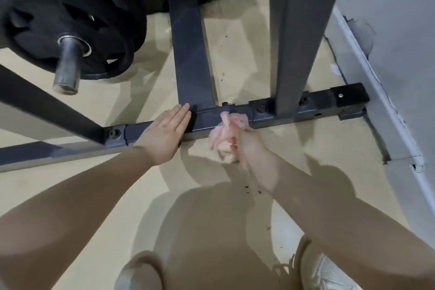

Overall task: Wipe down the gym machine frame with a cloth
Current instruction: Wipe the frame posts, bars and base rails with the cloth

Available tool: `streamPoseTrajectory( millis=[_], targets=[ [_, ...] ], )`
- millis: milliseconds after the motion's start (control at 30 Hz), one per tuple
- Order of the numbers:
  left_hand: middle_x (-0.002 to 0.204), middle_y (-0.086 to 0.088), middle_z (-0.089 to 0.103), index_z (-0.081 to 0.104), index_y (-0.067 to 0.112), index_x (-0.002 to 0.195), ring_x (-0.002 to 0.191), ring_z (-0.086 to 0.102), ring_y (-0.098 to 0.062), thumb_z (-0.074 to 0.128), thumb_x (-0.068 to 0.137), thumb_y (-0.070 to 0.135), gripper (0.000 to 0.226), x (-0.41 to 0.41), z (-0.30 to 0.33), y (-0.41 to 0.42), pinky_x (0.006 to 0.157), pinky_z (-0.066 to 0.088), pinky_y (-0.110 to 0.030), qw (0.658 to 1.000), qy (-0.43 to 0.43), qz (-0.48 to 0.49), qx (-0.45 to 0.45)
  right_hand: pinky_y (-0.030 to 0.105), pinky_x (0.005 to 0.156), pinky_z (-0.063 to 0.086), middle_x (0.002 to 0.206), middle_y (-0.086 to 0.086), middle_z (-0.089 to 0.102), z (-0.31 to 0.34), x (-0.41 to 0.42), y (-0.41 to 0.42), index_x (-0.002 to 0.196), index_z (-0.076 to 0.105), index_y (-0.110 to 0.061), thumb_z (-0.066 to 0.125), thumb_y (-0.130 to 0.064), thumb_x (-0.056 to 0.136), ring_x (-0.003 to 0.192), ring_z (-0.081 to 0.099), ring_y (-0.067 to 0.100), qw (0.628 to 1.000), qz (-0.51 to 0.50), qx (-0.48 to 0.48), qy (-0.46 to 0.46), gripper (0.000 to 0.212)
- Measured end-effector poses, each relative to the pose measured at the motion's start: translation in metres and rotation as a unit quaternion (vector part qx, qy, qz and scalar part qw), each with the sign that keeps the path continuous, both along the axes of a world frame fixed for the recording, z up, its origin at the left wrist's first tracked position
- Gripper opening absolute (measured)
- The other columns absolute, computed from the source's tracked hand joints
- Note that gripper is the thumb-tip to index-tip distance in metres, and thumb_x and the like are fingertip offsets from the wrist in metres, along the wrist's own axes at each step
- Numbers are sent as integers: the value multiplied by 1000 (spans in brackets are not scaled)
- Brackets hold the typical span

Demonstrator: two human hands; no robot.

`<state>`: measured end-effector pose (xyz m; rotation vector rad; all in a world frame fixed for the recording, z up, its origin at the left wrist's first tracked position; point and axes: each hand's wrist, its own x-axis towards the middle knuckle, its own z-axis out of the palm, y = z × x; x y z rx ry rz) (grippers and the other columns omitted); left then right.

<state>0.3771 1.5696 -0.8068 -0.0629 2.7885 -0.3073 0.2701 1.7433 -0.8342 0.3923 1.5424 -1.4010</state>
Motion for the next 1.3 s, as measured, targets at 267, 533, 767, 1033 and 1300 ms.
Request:
streamPoseTrajectory(
  millis=[267, 533, 767, 1033, 1300],
  targets=[
    [158, -14, -3, 1, 5, 150, 146, 6, -26, 46, 96, 34, 75, 11, -5, -40, 117, 9, -32, 986, -2, 124, 107, 34, 98, 37, 131, 17, 52, 37, -13, -44, 130, 55, -11, 46, -7, 95, 119, 49, 29, 789, 291, 113, 530, 37],
    [129, -7, 51, 32, 16, 140, 112, 54, -29, 66, 82, 38, 70, -5, -33, -66, 82, 42, -33, 968, -14, 162, 190, 50, 110, 33, 150, 20, 35, 7, -6, -68, 138, 48, -8, 39, -26, 93, 134, 37, 43, 615, 502, 121, 597, 49],
    [123, -4, 56, 34, 19, 136, 108, 56, -28, 76, 71, 38, 80, -13, -33, -74, 83, 40, -33, 959, -7, 173, 226, 37, 119, -2, 161, 6, 5, -29, -5, -93, 154, 8, -14, 2, -54, 96, 149, 0, 22, 579, 566, 226, 541, 70],
    [85, 3, 66, 57, 20, 100, 86, 61, -22, 67, 66, 61, 54, -27, -43, -90, 74, 49, -33, 891, 22, 259, 373, 36, 121, -5, 160, 3, -14, -41, -54, -115, 152, -11, -16, 10, -46, 101, 147, -16, 19, 560, 591, 231, 533, 63],
    [112, 1, 63, 59, 27, 122, 104, 56, -23, 62, 81, 55, 50, -43, -37, -93, 84, 45, -29, 922, -26, 212, 322, 35, 116, -17, 160, 7, -13, -33, -57, -120, 153, 7, -20, 48, -10, 95, 147, -16, 27, 634, 565, 151, 505, 72]
  ],
)
